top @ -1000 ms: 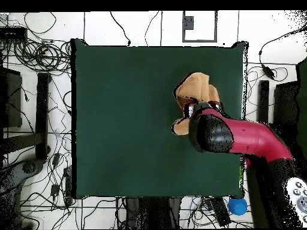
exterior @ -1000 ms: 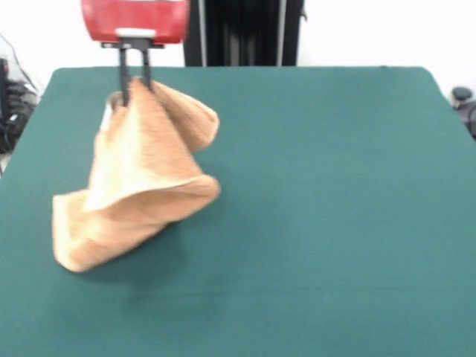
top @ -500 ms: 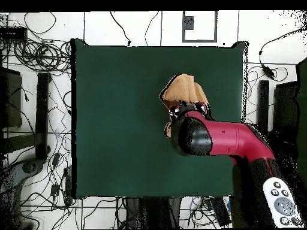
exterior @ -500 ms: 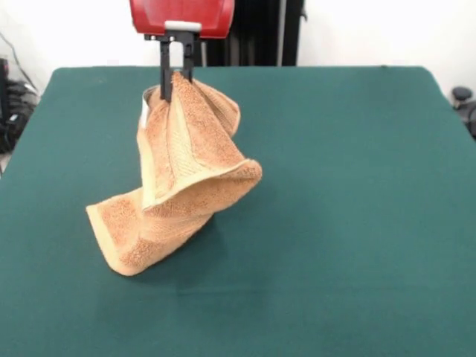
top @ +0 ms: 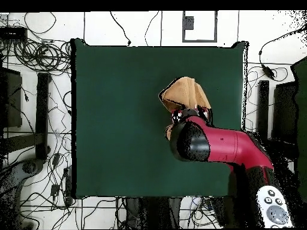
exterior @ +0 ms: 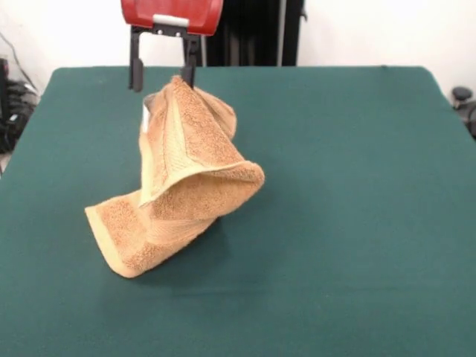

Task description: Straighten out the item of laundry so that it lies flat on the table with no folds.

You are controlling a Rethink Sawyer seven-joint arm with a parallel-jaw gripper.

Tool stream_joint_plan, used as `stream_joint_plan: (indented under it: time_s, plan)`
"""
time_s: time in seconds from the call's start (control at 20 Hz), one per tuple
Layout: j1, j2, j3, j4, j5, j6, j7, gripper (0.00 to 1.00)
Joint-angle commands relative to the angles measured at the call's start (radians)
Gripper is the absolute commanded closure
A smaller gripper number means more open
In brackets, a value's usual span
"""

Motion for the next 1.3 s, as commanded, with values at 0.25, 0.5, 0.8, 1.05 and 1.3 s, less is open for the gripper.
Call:
stream_joint_plan:
  time_s: [0.25,0.5,0.8,1.05,1.3]
  plan:
    - [0.126,0.015,-0.103,0.106,0.144,-0.088,0.345,0.0]
    - [0.147,0.008,-0.126,0.114,0.154,-0.119,0.349,0.0]
    - [0.195,-0.001,-0.165,0.135,0.232,-0.079,0.397,0.0]
    - [0.197,0.056,-0.18,0.018,0.232,-0.085,0.321,0.0]
    - [0.207,0.189,-0.199,-0.056,0.219,-0.223,0.317,0.0]
